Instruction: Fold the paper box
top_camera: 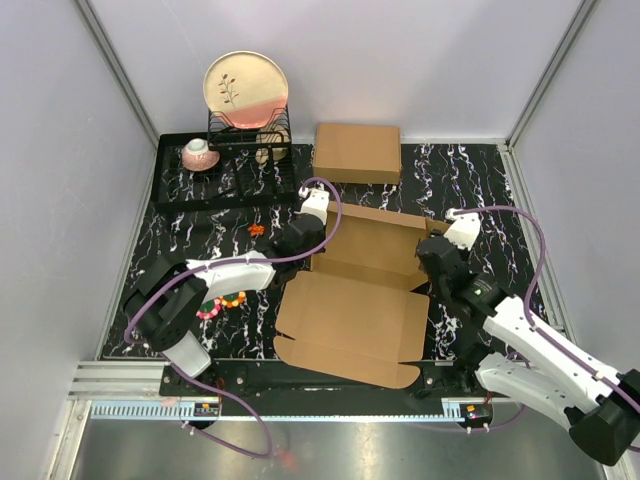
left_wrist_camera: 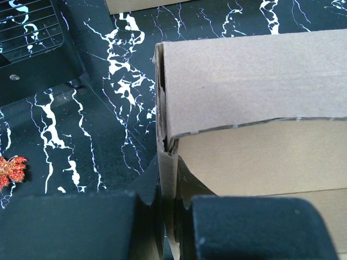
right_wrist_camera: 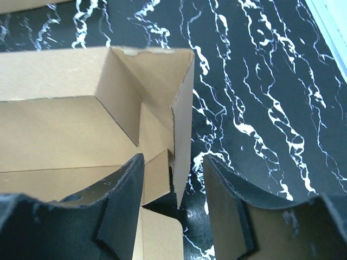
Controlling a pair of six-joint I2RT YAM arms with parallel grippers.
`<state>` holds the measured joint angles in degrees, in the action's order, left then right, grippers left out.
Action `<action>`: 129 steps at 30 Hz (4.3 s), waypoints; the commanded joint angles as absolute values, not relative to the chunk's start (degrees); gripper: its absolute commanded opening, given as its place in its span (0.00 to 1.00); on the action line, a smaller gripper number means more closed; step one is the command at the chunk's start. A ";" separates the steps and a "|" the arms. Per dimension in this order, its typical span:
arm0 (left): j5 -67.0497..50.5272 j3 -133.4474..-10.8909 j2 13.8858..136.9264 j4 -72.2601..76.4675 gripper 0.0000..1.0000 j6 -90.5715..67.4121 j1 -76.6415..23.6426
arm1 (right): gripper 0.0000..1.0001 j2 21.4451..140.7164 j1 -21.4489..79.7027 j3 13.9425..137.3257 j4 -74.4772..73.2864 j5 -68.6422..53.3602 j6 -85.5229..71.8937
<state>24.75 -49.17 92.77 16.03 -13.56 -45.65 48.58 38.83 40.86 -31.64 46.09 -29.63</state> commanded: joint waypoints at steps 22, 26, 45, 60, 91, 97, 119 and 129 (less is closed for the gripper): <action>21.09 -48.25 92.90 14.15 0.00 -15.12 -46.05 | 0.00 48.96 37.53 39.81 -27.86 45.88 -32.96; 22.14 -48.08 92.90 14.15 0.00 -15.56 -46.05 | 0.00 46.32 37.44 40.25 -27.60 42.38 -32.87; 27.33 -45.97 91.23 18.19 0.00 -17.14 -47.55 | 0.00 48.16 37.53 39.37 -18.46 29.36 -33.23; 27.25 -44.56 91.06 21.00 0.00 -17.31 -48.16 | 0.09 54.32 37.62 35.51 -14.41 24.35 -33.05; 29.18 -44.39 91.67 18.81 0.00 -19.07 -48.08 | 0.08 50.80 32.62 45.45 -34.01 47.83 -39.89; 29.71 -43.95 91.41 18.72 0.00 -18.90 -48.08 | 0.09 49.13 29.54 39.82 -32.61 44.74 -42.10; 29.71 -42.71 90.97 21.53 0.00 -18.63 -48.16 | 0.22 51.15 28.92 30.68 -12.76 25.67 -34.37; 29.53 -42.01 90.53 22.67 0.00 -18.02 -48.16 | 0.58 52.99 28.92 31.02 -11.08 29.53 -31.91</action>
<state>31.05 -43.46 91.22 24.03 -17.82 -47.68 51.70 29.12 30.09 -15.33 27.81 -33.69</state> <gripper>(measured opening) 0.056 0.540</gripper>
